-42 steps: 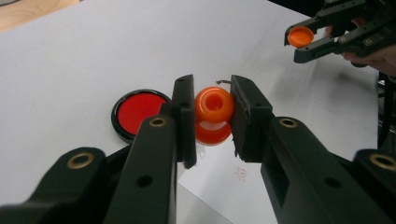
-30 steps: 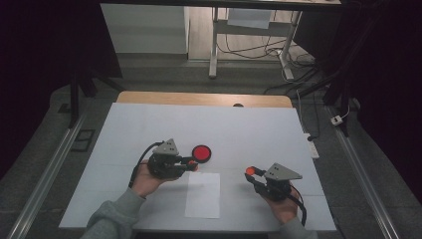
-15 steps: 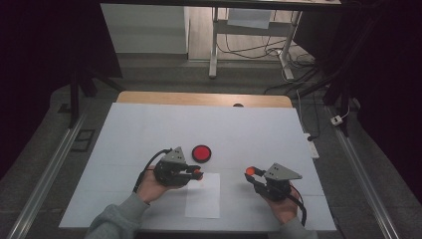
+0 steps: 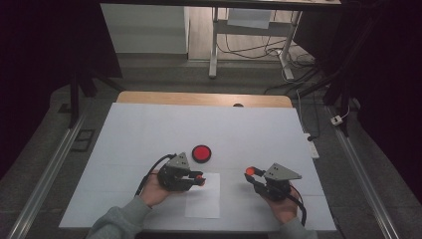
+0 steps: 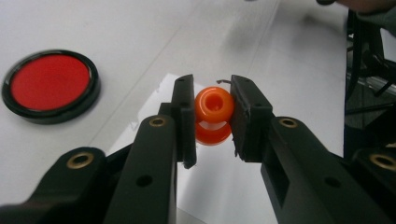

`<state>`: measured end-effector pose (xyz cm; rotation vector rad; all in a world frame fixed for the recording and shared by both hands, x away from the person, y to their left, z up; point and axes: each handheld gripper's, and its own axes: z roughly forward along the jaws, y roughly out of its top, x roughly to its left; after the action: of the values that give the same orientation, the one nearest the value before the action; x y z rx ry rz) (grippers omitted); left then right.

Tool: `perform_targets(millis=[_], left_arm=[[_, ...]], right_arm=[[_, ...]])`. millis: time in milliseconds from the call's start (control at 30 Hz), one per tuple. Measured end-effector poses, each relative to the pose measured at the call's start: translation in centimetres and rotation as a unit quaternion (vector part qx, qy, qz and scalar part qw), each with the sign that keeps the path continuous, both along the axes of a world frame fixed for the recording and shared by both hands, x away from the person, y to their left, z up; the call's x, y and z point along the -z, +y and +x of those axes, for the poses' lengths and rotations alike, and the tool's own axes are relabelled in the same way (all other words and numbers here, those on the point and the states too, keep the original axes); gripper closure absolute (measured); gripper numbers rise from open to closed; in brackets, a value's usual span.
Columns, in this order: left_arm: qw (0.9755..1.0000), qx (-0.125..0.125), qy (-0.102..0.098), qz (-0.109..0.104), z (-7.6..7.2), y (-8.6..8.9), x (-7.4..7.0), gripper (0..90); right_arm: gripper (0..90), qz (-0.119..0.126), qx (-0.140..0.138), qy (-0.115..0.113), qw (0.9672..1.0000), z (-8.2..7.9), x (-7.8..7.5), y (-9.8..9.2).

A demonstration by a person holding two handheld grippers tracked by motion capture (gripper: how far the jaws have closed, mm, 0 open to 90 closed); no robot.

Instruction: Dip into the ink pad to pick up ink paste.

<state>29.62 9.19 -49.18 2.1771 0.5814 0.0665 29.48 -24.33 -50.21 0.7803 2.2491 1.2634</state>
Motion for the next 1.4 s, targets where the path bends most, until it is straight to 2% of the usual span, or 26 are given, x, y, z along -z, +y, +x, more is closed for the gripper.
perform_targets(millis=[567, 1033, 1400], left_arm=[[0.9995, 0.016, 0.013, 0.022, -0.5, -0.7, 1.7, 72.4], [0.999, 0.018, 0.014, 0.039, -0.3, -1.0, 2.5, 72.4], [0.9986, 0.018, 0.009, 0.048, -0.3, -1.2, 2.7, 72.3]], right_arm=[[64.6, -0.002, 0.0, 0.001, 1.0, 0.0, 0.0, 0.0], [64.6, -0.001, -0.001, 0.001, 1.0, 0.0, 0.1, 0.1], [64.6, 0.001, -0.001, 0.0, 1.0, 0.0, 0.1, 0.0]])
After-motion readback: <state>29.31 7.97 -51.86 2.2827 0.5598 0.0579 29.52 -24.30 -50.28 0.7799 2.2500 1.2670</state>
